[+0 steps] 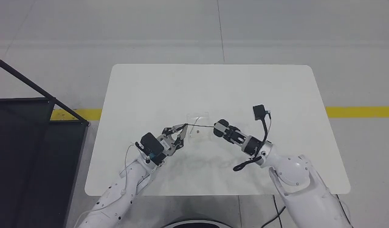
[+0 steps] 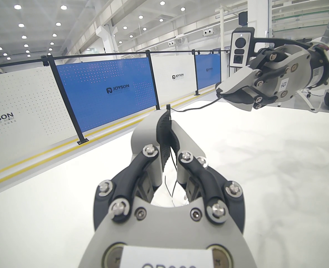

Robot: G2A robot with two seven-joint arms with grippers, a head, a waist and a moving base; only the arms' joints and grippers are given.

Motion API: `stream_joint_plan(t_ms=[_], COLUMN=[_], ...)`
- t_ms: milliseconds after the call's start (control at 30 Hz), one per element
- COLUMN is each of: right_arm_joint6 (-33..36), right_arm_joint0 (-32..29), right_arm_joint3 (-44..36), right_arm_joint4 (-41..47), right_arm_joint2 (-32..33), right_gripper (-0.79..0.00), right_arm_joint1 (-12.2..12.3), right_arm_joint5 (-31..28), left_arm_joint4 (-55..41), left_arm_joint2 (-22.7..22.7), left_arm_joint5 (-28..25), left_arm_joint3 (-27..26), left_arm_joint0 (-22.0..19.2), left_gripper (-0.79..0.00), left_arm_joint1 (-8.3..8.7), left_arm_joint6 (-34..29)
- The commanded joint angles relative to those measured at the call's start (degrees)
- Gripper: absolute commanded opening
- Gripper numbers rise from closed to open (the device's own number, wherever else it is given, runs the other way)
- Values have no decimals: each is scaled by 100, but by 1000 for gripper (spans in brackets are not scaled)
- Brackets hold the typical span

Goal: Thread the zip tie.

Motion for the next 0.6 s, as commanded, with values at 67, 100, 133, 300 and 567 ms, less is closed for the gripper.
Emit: stream_joint_plan(t_ms=[67,100,133,300,567], right_arm_joint6=[20,31,62,131,67], right_arm_joint0=[-72,-101,-135,-286,-282], right_arm_joint3=[-36,-48,-61,-139,-191], right_arm_joint4=[11,20,40,62,12], right_arm_joint2=[52,77,102,210,121], right_gripper=[-785,-785,-785,-785,-785], right_arm_joint1=[13,18,25,53,46], right_arm_joint5=[-80,-121,-175,-327,-273], left_arm_joint4=[-251,-418,-546,-673,-588], left_arm_joint2=[-8,-60,-109,-198,-142], left_arm_joint5=[-238,-411,-555,-790,-767], left_arm_joint3=[-81,-97,-95,-97,-62], left_arm_joint0=[19,-2,-22,-60,-92], left_gripper=[-785,-785,-785,-785,-785], left_arm_joint1=[-7,-2,2,12,-15], left_arm_joint6=[-97,-135,-170,-277,-378])
